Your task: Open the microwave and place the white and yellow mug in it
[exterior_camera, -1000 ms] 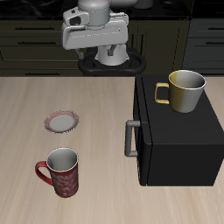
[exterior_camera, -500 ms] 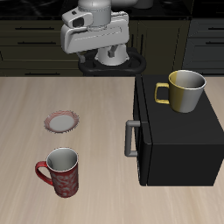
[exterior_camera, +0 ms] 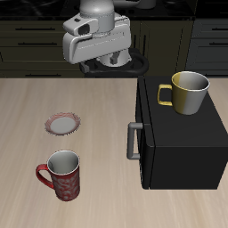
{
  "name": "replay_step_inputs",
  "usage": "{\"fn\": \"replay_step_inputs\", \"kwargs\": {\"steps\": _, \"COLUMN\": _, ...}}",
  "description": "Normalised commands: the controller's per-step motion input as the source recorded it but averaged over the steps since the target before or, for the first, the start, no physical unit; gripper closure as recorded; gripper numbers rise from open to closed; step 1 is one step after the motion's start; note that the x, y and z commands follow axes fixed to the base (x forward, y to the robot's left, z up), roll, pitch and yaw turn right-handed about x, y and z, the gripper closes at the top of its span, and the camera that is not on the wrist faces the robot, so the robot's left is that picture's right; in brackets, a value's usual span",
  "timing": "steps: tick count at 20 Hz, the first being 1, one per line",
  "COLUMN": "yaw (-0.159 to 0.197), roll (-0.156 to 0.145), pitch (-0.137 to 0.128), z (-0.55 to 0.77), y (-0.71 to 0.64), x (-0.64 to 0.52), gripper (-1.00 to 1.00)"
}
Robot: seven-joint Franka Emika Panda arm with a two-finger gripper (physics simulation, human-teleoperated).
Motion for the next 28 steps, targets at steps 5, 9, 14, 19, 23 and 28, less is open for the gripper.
{"fn": "replay_step_inputs", "kwargs": {"steps": 5, "yaw": 0.129, "roll": 0.000, "pitch": -0.006, "z": -0.05, "y": -0.12, "x": 0.24, "gripper": -1.00}}
{"fn": "replay_step_inputs", "kwargs": {"steps": 9, "yaw": 0.141, "roll": -0.008, "pitch": -0.025, "z": -0.08, "y": -0.07, "x": 0.14, "gripper": -1.00}}
{"fn": "replay_step_inputs", "kwargs": {"steps": 14, "yaw": 0.147, "roll": 0.037, "pitch": -0.004, "z": -0.04, "y": 0.02, "x": 0.14, "gripper": -1.00}}
{"fn": "replay_step_inputs", "kwargs": {"steps": 19, "yaw": 0.164, "roll": 0.022, "pitch": -0.014, "z": 0.06, "y": 0.02, "x": 0.16, "gripper": -1.00}}
{"fn": "replay_step_inputs", "kwargs": {"steps": 23, "yaw": 0.164, "roll": 0.012, "pitch": -0.062, "z": 0.14, "y": -0.04, "x": 0.18, "gripper": -1.00}}
{"fn": "replay_step_inputs", "kwargs": {"steps": 28, "yaw": 0.143, "roll": -0.012, "pitch": -0.069, "z": 0.02, "y": -0.04, "x": 0.21, "gripper": -1.00}}
